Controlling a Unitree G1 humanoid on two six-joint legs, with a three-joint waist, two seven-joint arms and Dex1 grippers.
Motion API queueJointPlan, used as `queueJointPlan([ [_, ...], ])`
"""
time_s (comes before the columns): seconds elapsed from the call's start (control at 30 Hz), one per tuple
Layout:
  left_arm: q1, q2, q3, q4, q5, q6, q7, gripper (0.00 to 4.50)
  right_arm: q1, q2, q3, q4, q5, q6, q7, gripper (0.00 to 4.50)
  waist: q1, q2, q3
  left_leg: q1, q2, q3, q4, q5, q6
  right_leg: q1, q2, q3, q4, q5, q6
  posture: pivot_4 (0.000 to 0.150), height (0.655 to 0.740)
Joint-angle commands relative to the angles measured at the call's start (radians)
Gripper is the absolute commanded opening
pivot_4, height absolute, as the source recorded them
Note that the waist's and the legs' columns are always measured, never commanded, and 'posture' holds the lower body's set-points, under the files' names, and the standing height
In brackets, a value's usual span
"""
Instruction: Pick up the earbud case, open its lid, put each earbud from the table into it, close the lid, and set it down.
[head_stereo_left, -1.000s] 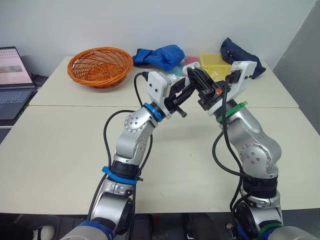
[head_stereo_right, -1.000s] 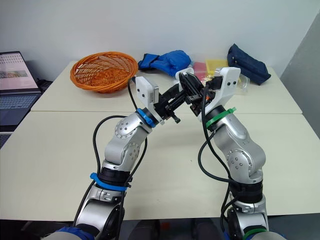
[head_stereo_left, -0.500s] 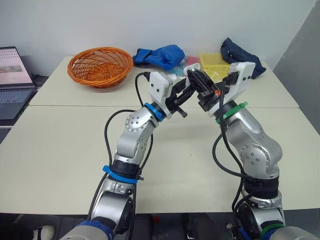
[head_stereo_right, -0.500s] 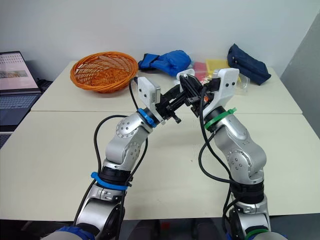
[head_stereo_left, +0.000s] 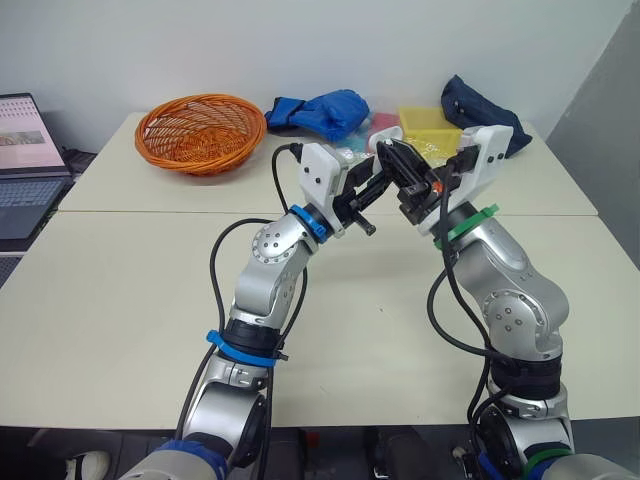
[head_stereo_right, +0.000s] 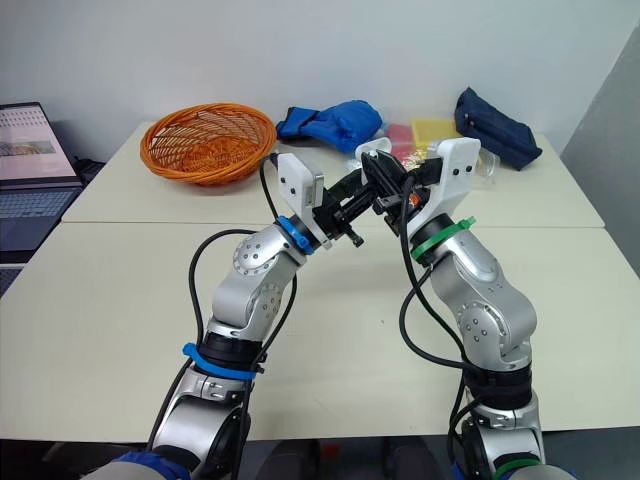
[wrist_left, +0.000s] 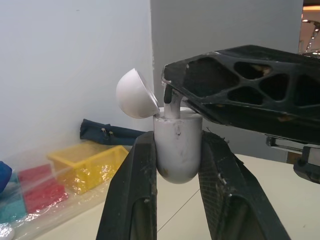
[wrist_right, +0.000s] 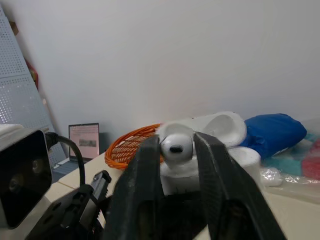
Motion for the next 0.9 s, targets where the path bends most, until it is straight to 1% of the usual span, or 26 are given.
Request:
queueJointPlan([
  [0.03, -0.054, -0.02, 0.003, -0.078, -0.021, -0.063, -0.007, 0.75, 0.005, -0.004, -0.004, 0.025, -0.017, 0.022, -0.011, 2.07, 0.0, 0.0, 0.0, 0.0, 0.0, 0.0, 0.0, 0.0, 0.0, 0.0, 0.0, 0.0, 0.0, 0.0, 0.0, 0.15, 0.74],
  [0.4, -0.045, -0.022, 0.001, -0.085, -0.023, -0.055, -0.007, 0.75, -0.007, -0.005, -0.007, 0.019, -0.017, 0.019, -0.005, 2.07, 0.0, 0.0, 0.0, 0.0, 0.0, 0.0, 0.0, 0.0, 0.0, 0.0, 0.0, 0.0, 0.0, 0.0, 0.0, 0.15, 0.74],
  [0.5, -0.04, -0.018, 0.007, -0.079, -0.031, -0.038, -0.007, 0.75, 0.003, -0.039, -0.01, -0.019, 0.006, 0.031, 0.035, 2.07, 0.001, 0.0, 0.0, 0.0, 0.0, 0.0, 0.0, 0.0, 0.0, 0.0, 0.0, 0.0, 0.0, 0.0, 0.0, 0.15, 0.74],
  [0.63, -0.032, 0.01, 0.011, -0.071, -0.036, -0.036, -0.039, 0.75, 0.022, -0.173, -0.082, -0.088, 0.1, 0.12, 0.115, 2.07, 0.002, 0.0, 0.0, -0.001, 0.0, 0.0, 0.0, 0.0, 0.0, 0.0, -0.001, 0.0, -0.001, 0.0, 0.0, 0.15, 0.74],
  [0.73, -0.026, 0.044, 0.016, -0.067, -0.052, -0.026, -0.087, 0.75, 0.013, -0.323, -0.162, -0.106, 0.204, 0.215, 0.196, 2.07, 0.003, 0.0, 0.0, -0.001, 0.0, 0.0, 0.0, 0.0, 0.0, 0.0, -0.001, 0.0, -0.001, 0.0, 0.0, 0.15, 0.74],
  [0.83, -0.016, 0.093, 0.017, -0.053, -0.062, -0.033, -0.156, 0.75, -0.009, -0.491, -0.226, -0.073, 0.289, 0.311, 0.29, 2.07, 0.002, 0.001, 0.0, -0.001, 0.0, 0.0, 0.0, 0.0, 0.0, 0.0, 0.0, 0.0, -0.001, 0.0, 0.0, 0.15, 0.74],
  [0.9, -0.014, 0.11, 0.017, -0.045, -0.066, -0.036, -0.181, 0.75, -0.017, -0.558, -0.238, -0.053, 0.318, 0.343, 0.325, 2.07, 0.001, 0.001, 0.0, 0.0, 0.0, 0.0, -0.001, 0.0, 0.0, 0.0, 0.0, 0.0, -0.001, 0.0, 0.0, 0.15, 0.74],
])
